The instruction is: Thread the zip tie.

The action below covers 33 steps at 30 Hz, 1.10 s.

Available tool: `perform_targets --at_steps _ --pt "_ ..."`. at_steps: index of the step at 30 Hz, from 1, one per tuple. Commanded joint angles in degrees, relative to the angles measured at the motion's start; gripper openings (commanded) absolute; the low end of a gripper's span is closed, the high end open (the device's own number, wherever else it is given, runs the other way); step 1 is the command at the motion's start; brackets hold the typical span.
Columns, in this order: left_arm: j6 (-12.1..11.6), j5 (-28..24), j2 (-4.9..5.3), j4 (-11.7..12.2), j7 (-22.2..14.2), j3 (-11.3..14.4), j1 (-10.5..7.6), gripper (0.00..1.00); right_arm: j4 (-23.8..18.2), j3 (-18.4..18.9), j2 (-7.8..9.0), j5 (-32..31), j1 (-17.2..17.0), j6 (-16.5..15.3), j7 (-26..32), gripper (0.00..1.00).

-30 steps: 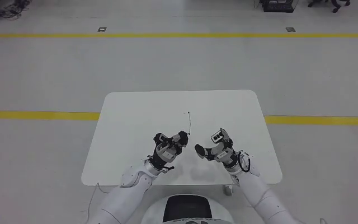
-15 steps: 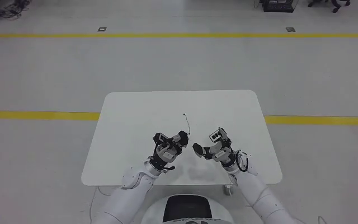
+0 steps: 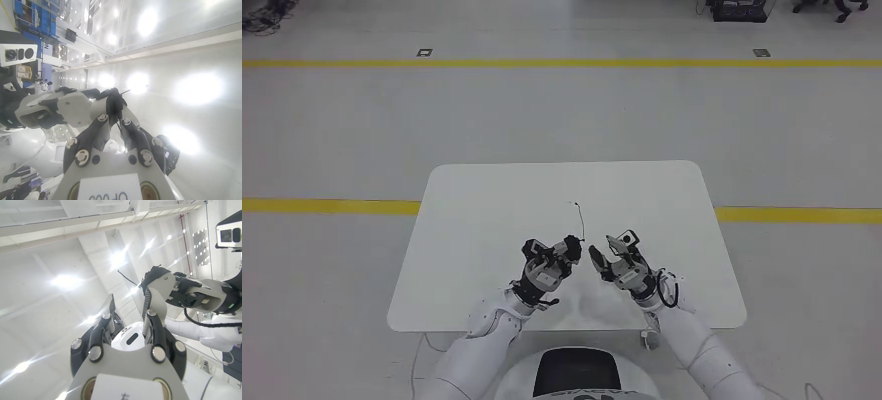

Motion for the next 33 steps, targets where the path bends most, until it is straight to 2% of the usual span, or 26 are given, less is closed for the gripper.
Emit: perform_targets --at_steps 1,11,17,26,33 --pt "0.0 -0.3 -0.18 0.4 -0.4 0.1 -0.05 0.0 0.2 -0.2 -0.09 -0.1 0.1 0.0 0.0 0.21" --pt "0.0 -0.3 -0.89 1.4 -1.3 0.4 -0.31 0.0 1.6 -1.7 -0.83 -0.2 0.9 -0.9 0.0 0.22" --pt "0.0 -0.1 -1.16 1.7 -1.5 0.5 -0.28 0.0 1.8 -2.4 -1.18 -0.4 1.2 -1.8 0.0 0.16" --pt "0.0 -0.2 -1.34 2.3 -1.8 0.7 -0.46 0.0 2.1 -2.6 -1.41 -0.7 1.4 -3.2 0.0 0.15" --pt "0.0 -0.1 -1.4 2.6 -1.9 0.8 -0.62 0.0 1.7 -2.4 -1.46 -0.4 1.2 -4.3 0.0 0.1"
